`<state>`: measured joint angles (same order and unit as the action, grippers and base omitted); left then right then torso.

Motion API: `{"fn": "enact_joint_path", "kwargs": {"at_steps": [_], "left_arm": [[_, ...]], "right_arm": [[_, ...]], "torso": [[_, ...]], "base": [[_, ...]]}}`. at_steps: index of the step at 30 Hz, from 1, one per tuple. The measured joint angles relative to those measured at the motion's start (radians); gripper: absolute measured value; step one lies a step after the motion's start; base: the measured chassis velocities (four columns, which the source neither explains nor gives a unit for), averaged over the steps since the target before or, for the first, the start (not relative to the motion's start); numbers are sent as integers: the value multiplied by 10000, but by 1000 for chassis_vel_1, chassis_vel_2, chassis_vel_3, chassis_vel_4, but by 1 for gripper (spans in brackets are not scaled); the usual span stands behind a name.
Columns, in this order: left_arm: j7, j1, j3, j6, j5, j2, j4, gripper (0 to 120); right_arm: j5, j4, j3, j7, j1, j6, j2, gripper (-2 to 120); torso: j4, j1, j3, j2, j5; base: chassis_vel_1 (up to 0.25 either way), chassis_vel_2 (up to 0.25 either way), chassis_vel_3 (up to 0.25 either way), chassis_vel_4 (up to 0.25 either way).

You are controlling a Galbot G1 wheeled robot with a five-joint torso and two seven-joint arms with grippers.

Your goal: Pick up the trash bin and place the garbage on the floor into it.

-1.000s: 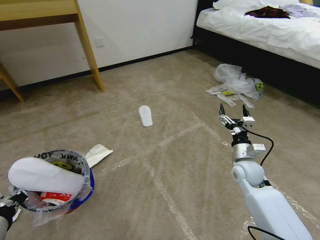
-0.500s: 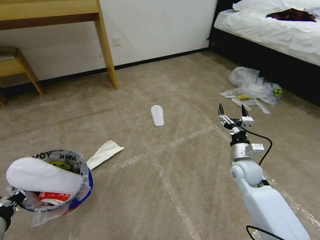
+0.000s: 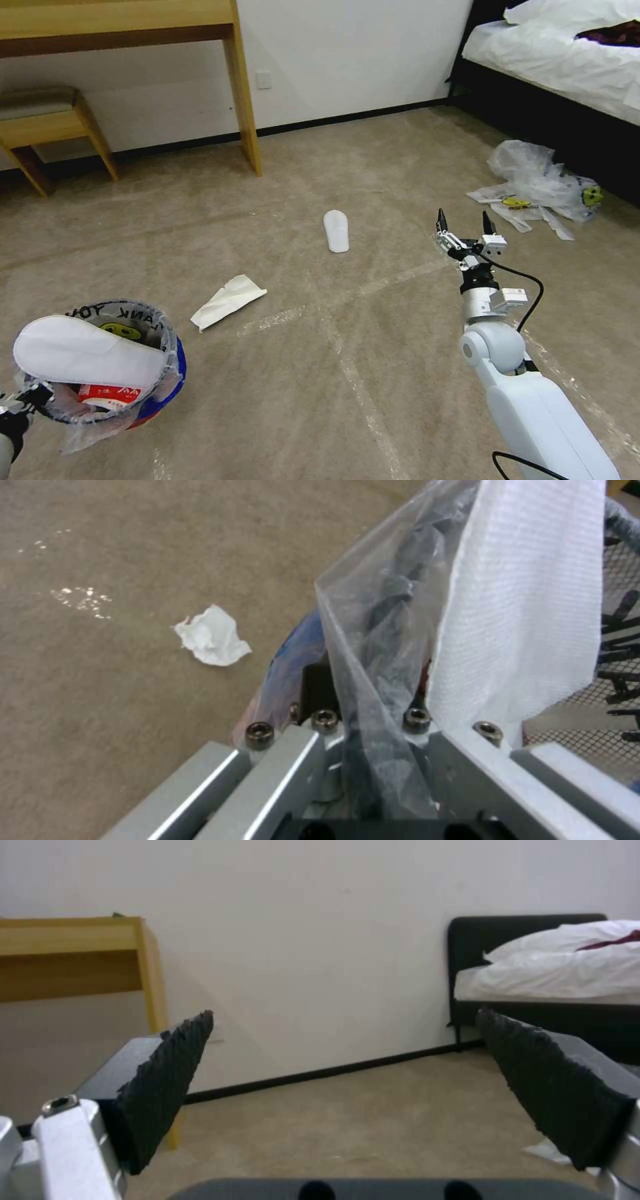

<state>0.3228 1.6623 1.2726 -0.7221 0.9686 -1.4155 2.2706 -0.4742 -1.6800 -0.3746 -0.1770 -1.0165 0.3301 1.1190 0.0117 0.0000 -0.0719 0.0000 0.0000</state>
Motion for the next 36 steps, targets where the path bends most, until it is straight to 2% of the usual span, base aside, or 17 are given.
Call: {"fn": "enact_joint_path", "kwargs": {"at_steps": [36], "left_arm": [[-97, -63, 5, 110, -335, 57, -170, 1]], "right_arm": [[172, 195, 1, 172, -1, 152, 73, 100]], "torso": [[-1, 0, 0, 0, 0]], "base": [[13, 13, 12, 12]]}}
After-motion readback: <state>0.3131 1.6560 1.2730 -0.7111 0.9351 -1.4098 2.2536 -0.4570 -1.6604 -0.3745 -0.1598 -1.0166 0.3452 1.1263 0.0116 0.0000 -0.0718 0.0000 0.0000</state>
